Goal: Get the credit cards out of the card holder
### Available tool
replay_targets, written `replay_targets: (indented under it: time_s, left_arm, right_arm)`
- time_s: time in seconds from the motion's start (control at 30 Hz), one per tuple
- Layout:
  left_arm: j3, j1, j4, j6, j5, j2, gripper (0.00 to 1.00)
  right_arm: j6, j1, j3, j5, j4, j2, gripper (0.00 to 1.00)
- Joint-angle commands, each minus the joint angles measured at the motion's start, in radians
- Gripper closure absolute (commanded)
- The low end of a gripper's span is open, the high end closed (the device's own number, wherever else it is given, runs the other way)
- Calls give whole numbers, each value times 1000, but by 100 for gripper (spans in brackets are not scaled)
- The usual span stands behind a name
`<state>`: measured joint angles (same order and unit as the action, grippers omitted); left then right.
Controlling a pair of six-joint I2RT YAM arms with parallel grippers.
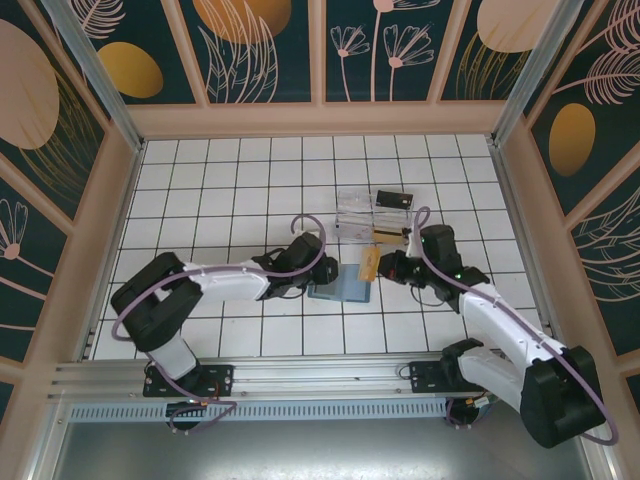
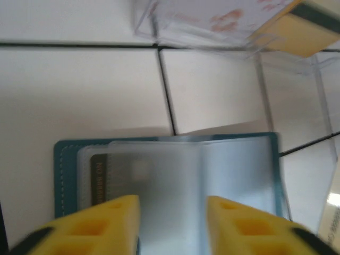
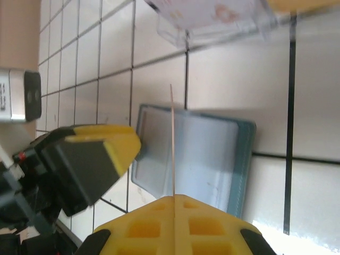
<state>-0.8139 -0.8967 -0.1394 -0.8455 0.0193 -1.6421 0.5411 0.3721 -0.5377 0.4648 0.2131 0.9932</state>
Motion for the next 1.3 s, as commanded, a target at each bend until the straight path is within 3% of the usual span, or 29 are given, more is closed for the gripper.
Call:
replay_targets:
  time_s: [0.0,0.1,0.2,0.47,0.7,0.97,1.27]
  left_arm:
    - [17,5,-59,31,13,120,39]
    - [50,4,-64,43,51,217,14]
    - [113,4,-77,49,99,323,1]
    - [274,5,-85,91,181,584,2]
    - [399,5,-53,106,241,814,1]
    - [483,4,-19,108,292,1002,2]
    - [512,4,27,106,325,1069,1]
  right_arm:
    - [-100,7,-131,-118,154,0,100]
    - [-160,36,-229,-215,201,27,100]
    - [-242,100,-346,-347,260,82,100]
    - [-676,317,-603,-784,446,322,100]
    - [-1003,449,-534,-1123,440,462,100]
    - [-1199,456,-443,-1234,406,502,100]
    - [-1412,402,-313,-1214,204,442,100]
